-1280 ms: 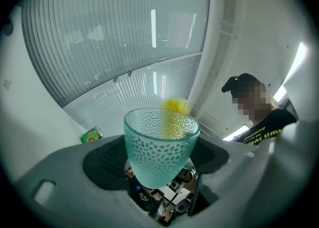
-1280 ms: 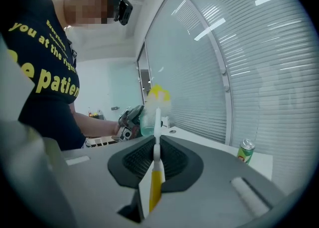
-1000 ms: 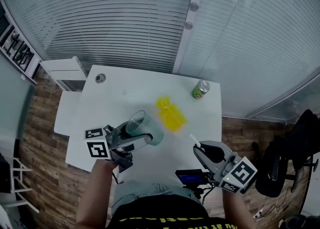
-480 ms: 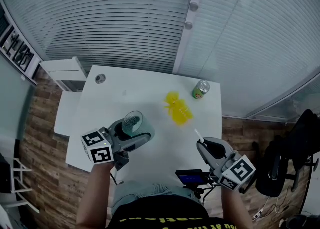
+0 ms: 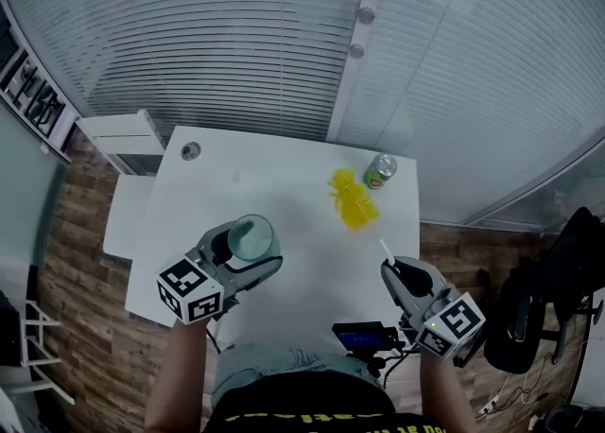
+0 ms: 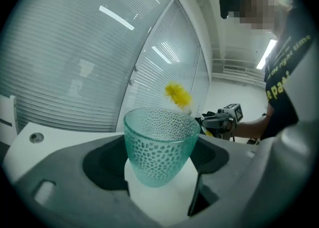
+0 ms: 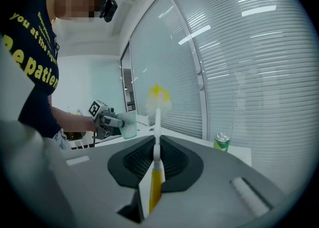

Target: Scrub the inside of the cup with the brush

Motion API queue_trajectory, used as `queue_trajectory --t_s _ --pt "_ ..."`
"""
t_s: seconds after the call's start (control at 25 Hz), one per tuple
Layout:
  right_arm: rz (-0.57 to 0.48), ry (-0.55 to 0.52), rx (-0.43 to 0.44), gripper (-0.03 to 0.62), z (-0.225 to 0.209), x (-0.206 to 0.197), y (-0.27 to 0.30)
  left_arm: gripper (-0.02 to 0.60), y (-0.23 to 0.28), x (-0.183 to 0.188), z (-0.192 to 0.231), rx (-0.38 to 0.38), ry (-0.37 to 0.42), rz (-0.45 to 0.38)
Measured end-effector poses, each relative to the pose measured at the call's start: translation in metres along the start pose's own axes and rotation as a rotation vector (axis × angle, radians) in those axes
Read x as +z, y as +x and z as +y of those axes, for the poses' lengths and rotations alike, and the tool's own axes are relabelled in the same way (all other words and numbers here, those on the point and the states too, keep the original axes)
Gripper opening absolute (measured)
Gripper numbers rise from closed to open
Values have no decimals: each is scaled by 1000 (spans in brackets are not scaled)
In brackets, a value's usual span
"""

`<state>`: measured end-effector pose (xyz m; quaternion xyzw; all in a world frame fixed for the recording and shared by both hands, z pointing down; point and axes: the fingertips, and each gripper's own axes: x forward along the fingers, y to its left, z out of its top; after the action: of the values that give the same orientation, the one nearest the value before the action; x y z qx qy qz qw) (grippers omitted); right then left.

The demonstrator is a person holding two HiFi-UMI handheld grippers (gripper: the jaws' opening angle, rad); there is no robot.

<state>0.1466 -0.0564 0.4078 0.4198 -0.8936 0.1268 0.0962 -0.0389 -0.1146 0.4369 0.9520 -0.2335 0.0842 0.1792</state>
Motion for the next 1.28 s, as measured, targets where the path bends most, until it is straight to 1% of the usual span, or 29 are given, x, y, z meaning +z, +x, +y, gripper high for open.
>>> queue_trajectory --t_s 0.12,0.4,0.72,1.0,1.28 --pt "-7 0 -20 34 -4 0 -2 385 -3 -3 -2 21 51 21" --pt "6 -21 -42 34 -6 -4 -1 385 -7 -12 -5 42 116 65" --pt "16 -19 -41 34 -7 -7 1 385 -5 -19 -4 51 137 98" --pt "17 -19 -43 34 -7 -7 1 385 -4 -21 -5 54 148 104" --pt "24 -15 -42 34 -9 -9 2 385 1 -26 -6 59 187 131"
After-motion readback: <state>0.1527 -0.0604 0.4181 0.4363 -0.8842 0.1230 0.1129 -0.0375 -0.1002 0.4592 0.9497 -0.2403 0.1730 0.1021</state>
